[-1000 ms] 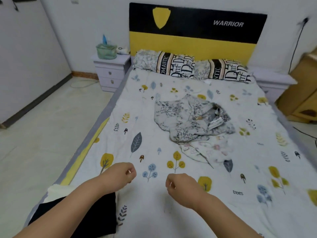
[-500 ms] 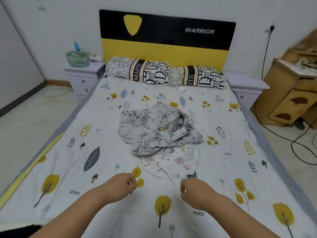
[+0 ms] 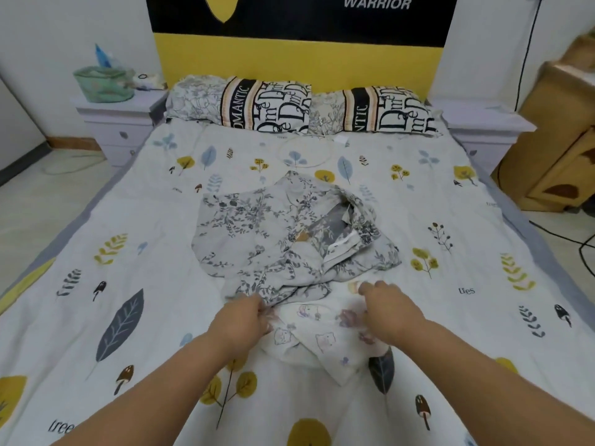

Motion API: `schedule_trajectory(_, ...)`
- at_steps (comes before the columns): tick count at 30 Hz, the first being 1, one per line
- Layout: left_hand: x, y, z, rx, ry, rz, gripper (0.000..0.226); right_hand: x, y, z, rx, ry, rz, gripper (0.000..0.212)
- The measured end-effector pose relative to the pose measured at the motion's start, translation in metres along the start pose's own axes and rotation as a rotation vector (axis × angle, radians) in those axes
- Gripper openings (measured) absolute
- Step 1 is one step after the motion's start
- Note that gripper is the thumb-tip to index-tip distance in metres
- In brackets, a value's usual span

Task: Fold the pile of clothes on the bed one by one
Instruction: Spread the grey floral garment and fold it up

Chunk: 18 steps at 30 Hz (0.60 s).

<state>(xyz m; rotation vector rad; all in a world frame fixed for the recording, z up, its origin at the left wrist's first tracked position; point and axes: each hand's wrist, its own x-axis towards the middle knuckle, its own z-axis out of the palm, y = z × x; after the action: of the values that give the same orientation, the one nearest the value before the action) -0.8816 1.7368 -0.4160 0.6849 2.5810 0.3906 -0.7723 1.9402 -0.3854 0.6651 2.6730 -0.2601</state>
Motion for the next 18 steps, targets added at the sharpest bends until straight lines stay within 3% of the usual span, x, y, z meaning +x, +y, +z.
schedule_trajectory(3, 0.043, -0.006, 0.018, 0.076, 0.118, -0.028, 0.036, 0.046, -0.005, 0.009, -0.108, 0.135, -0.032, 0.051)
schedule_trajectory(6, 0.079, -0.013, 0.036, 0.108, 0.159, -0.048, 0.059, 0.084, -0.011, 0.018, -0.200, 0.241, -0.083, 0.066)
schedule_trajectory(11, 0.123, -0.026, 0.064, 0.071, 0.029, -0.062, 0.092, 0.130, -0.013, 0.031, -0.376, 0.233, -0.090, 0.092)
schedule_trajectory(14, 0.142, -0.038, 0.081, 0.086, -0.052, 0.012, 0.083, 0.149, -0.008, 0.045, -0.323, 0.210, -0.052, 0.091)
schedule_trajectory(18, 0.148, -0.041, 0.081, -0.012, 0.029, 0.117, 0.042, 0.149, -0.007, 0.061, -0.228, 0.213, -0.061, 0.051)
